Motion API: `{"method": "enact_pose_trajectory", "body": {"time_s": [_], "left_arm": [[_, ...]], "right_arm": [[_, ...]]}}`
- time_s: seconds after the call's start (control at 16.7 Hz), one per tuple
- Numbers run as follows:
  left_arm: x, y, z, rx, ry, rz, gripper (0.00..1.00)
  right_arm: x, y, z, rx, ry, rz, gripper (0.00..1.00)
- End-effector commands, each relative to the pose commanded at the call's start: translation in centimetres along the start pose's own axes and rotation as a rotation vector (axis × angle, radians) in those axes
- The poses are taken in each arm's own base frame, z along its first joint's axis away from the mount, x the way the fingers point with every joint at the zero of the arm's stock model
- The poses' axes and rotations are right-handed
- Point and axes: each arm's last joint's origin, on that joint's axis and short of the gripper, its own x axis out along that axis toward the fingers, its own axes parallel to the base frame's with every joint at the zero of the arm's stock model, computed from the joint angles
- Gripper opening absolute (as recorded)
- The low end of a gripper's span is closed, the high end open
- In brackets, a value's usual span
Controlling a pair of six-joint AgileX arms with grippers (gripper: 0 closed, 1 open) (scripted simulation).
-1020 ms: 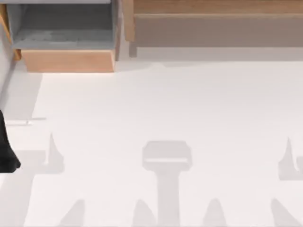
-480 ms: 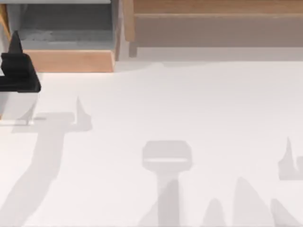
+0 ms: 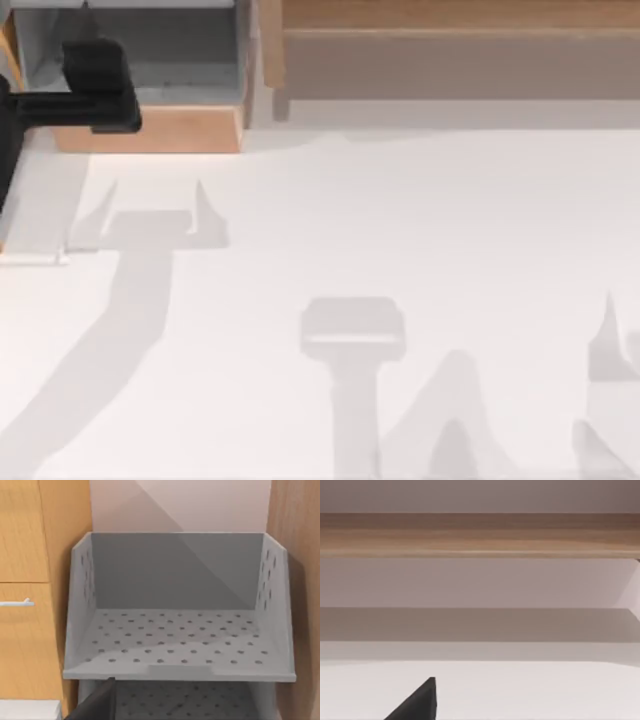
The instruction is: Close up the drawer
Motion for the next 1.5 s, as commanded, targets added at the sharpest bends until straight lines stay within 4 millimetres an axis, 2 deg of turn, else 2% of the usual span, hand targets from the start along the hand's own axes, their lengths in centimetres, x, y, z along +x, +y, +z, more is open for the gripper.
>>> {"method": "enact_pose_trajectory", "body": {"time_s": [0.24,0.36,0.6,0.78,0.96,1.08,1.2,1.32,1.38,1.5], "left_arm": [[0.0,0.1,-0.1,-0.001,0.002,-0.002,1.0],[-0.3,-0.9,-0.4,-0.035,0.011,-0.061,1.0],[-1.9,-5.0,-1.8,-0.196,0.075,-0.327,1.0],[-5.2,-9.3,-3.2,-0.377,0.199,-0.615,1.0],[-10.8,-13.4,-4.9,-0.575,0.433,-0.939,1.0],[-15.8,-15.1,-6.1,-0.69,0.665,-1.15,1.0],[-21.7,-15.7,-7.3,-0.767,0.966,-1.336,1.0],[-28.1,-14.5,-8.5,-0.781,1.331,-1.473,1.0],[-31.2,-13.3,-9.1,-0.756,1.532,-1.516,1.0],[-37.0,-9.4,-10.3,-0.625,1.96,-1.533,1.0]], "right_arm": [[0.0,0.0,0.0,0.0,0.0,0.0,1.0],[0.0,0.0,0.0,0.0,0.0,0.0,1.0],[0.0,0.0,0.0,0.0,0.0,0.0,1.0],[0.0,0.0,0.0,0.0,0.0,0.0,1.0],[0.0,0.0,0.0,0.0,0.0,0.0,1.0],[0.0,0.0,0.0,0.0,0.0,0.0,1.0],[0.0,0.0,0.0,0.0,0.0,0.0,1.0],[0.0,0.0,0.0,0.0,0.0,0.0,1.0],[0.0,0.0,0.0,0.0,0.0,0.0,1.0],[0.0,0.0,0.0,0.0,0.0,0.0,1.0]]}}
